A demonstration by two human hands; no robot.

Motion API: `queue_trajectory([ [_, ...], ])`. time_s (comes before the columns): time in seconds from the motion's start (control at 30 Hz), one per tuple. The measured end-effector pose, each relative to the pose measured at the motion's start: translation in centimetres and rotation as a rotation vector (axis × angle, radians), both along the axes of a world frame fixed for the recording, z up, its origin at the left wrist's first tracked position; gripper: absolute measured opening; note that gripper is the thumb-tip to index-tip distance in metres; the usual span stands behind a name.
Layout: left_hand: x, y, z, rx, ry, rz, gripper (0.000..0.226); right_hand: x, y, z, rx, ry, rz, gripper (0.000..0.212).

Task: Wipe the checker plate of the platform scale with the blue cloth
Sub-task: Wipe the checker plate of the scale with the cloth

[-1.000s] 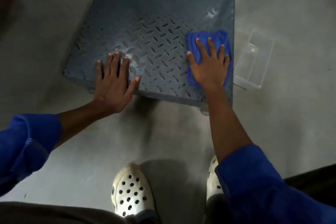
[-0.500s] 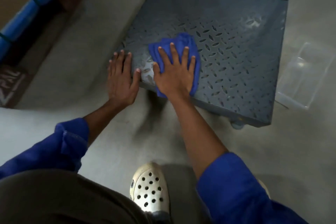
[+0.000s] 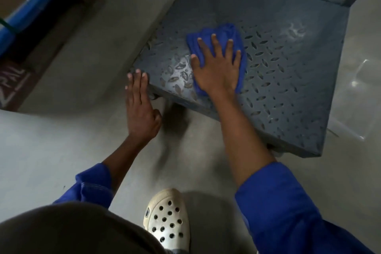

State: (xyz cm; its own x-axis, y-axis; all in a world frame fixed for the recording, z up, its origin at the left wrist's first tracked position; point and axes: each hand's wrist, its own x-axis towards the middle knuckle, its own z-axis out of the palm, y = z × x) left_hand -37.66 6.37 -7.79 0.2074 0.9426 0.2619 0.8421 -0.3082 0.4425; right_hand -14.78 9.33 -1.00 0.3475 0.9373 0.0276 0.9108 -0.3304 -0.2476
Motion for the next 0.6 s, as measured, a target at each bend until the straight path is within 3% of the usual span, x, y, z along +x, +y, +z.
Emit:
queue_trajectory([
  [0.17,0.3,-0.1,-0.8,0.07,-0.053,-0.037,0.093,-7.1,-1.4,-0.7,0.004,-0.036,0.464,0.061],
  [0.23,0.5,-0.2,-0.7,0.047,-0.047,-0.018,0.097,-5.2,0.6,-0.1,-0.013,0.013,0.495,0.059],
  [0.33,0.6,-0.2,-0.4,0.018,-0.015,0.003,0.112,-1.7,5.2,0.8,-0.044,0.042,0.361,0.058],
  [0.43,0.5,-0.1,-0.2,0.037,-0.048,-0.017,0.111,-2.8,5.4,0.5,-0.035,0.009,0.288,0.059],
  [0.6,0.4,0.1,-0.4,0.08,-0.111,-0.041,0.093,-5.4,-0.6,-0.8,0.045,-0.011,0.643,0.057],
])
